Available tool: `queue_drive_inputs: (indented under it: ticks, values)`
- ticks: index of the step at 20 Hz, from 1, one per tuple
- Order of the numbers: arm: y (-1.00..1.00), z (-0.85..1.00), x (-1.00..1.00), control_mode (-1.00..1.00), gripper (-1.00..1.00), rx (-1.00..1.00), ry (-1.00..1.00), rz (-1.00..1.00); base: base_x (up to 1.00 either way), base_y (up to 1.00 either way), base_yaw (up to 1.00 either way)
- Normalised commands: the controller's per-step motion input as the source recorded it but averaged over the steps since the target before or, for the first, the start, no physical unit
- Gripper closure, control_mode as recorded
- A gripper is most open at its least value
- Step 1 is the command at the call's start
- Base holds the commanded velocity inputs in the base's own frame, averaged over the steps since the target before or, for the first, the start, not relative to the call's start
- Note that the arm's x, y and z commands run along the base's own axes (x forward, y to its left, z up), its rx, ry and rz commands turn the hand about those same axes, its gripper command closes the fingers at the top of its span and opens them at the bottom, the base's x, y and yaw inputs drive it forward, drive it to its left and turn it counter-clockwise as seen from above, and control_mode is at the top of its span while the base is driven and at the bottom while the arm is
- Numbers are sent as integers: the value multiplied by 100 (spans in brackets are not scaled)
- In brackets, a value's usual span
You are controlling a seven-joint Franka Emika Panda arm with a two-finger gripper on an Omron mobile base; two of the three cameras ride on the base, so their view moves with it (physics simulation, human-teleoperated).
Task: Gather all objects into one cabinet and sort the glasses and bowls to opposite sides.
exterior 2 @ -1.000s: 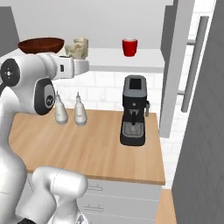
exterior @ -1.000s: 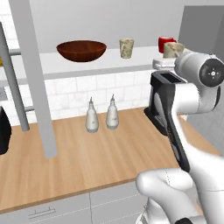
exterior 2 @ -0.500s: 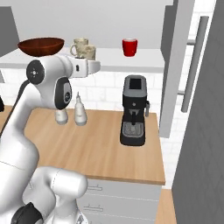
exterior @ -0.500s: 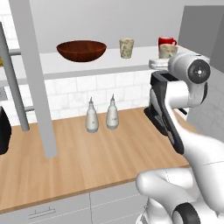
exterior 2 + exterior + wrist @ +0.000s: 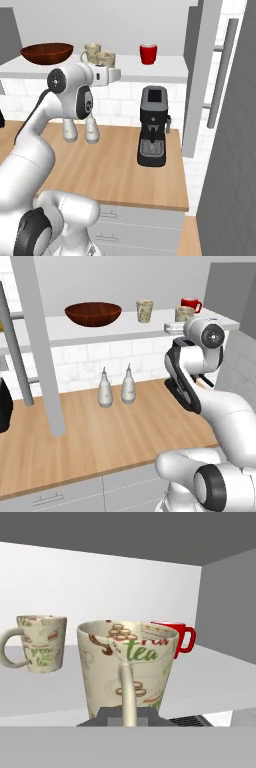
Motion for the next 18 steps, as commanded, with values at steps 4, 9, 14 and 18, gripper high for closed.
queue_drive_inputs:
  ticks: [4, 9, 14, 18]
  values:
    - [0, 0, 40, -100, 100, 0, 0, 0, 0, 0, 0]
    - [0, -10, 47, -100, 100, 0, 0, 0, 0, 0, 0]
    - [0, -19, 51, -100, 100, 0, 0, 0, 0, 0, 0]
    - [-1, -6, 47, -100, 100, 0, 0, 0, 0, 0, 0]
